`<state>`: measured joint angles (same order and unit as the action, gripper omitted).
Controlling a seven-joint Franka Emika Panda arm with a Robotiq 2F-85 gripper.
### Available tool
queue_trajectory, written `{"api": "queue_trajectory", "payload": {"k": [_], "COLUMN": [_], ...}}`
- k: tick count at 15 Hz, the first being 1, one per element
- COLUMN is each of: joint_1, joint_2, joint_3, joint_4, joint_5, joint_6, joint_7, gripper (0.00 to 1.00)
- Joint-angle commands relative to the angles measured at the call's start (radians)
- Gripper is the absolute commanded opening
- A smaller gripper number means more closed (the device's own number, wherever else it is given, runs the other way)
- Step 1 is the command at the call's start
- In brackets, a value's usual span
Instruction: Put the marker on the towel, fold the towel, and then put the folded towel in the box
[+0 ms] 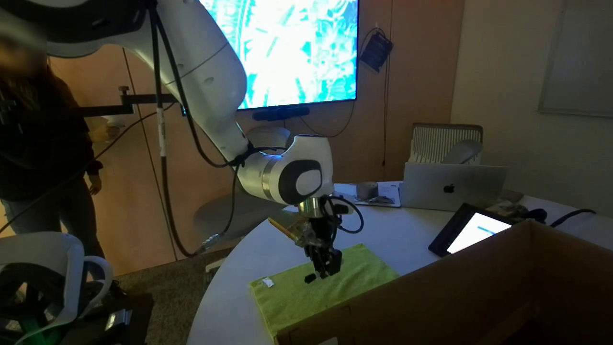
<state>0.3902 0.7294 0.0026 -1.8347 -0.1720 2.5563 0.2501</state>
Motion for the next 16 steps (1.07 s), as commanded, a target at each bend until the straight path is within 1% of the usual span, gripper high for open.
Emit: {"api": "queue_trajectory", "payload": {"k": [1, 5, 8, 16], "joint_1": [0.033, 0.054, 0.069, 0.082], "joint_2": [0.006, 0.039, 0.065, 0.073], "joint_3": [-0.071, -0.121, -0.142, -0.153], "joint_4": [-0.022, -0.016, -0.009, -0.013], "joint_5": [-0.063, -0.108, -0.130, -0.121], "joint_6": [0.029, 0.032, 0.031, 0.040], "joint_7": [0.084, 0.143, 0.177, 0.211], "gripper": [0.09, 0.09, 0.09, 0.10]}}
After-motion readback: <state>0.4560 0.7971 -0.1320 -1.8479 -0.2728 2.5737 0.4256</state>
